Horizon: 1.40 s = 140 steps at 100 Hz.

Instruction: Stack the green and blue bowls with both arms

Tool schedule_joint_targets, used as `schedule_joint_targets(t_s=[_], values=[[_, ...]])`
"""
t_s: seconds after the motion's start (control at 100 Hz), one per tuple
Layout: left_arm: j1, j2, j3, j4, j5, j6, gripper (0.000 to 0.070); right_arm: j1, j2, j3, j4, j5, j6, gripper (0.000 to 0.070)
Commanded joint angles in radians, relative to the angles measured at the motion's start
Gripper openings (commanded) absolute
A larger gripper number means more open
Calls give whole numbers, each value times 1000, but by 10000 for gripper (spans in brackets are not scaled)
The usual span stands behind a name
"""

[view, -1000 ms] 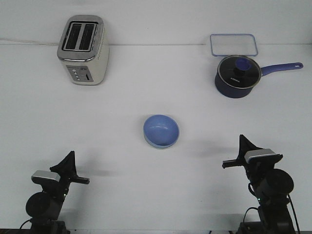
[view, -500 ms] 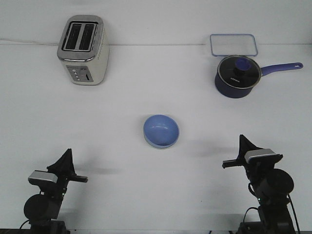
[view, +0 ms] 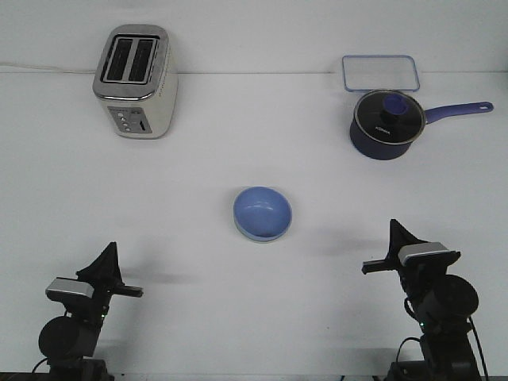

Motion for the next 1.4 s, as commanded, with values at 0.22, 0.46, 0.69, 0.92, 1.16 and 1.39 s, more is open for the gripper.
schedule_joint_targets(t_s=[0.22,0.46,0.69,0.92,1.16,1.39], values=[[2,-2,-20,12,-2,1,10,1,-13,-7,22,4,10,0],[2,-2,-20,12,-1,1,10,0,-153,-89,53,4,9,0],[2,-2,-20,12,-2,1,10,1,-362,-214,76,4,9,0],[2,-2,-20,12,-1,1,10,1,-461,-315,145,4,10,0],[2,-2,-19,11,-1,1,10,1,-461,-384,242,4,10,0],[2,-2,-19,12,-1,1,10,1,-461,-384,243,4,10,0]])
